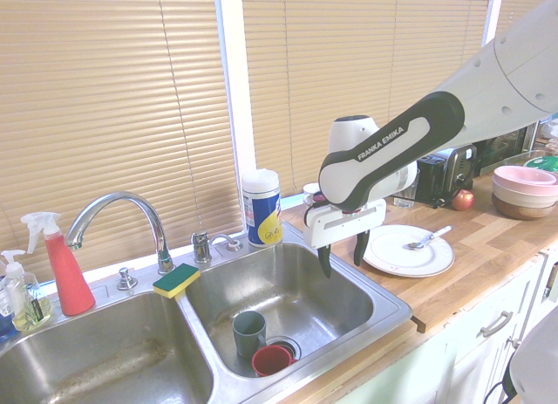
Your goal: Put the spoon into the sink
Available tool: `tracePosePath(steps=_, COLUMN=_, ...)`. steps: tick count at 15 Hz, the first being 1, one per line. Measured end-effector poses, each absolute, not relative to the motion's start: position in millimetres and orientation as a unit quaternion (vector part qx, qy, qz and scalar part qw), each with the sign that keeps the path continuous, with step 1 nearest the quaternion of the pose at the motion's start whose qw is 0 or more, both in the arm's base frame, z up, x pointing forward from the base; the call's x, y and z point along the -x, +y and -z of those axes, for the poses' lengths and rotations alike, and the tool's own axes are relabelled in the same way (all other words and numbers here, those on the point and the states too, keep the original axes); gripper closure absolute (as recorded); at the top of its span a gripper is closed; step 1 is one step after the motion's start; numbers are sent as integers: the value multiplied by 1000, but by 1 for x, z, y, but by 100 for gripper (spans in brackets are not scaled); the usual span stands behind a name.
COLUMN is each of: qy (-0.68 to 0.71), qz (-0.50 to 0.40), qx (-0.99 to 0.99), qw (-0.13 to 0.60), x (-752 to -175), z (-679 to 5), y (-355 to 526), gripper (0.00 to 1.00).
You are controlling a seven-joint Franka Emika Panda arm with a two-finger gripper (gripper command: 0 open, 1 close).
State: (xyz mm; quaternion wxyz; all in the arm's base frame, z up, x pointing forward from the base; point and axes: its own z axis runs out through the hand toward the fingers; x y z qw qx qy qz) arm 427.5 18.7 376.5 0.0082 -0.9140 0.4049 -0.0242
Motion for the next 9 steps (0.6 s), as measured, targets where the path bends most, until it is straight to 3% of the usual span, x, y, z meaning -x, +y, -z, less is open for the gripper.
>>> tracePosePath(steps=9, qy=474, qz=79, qx=875, qw=53, x=-430, z=-399, y=-19, gripper=0)
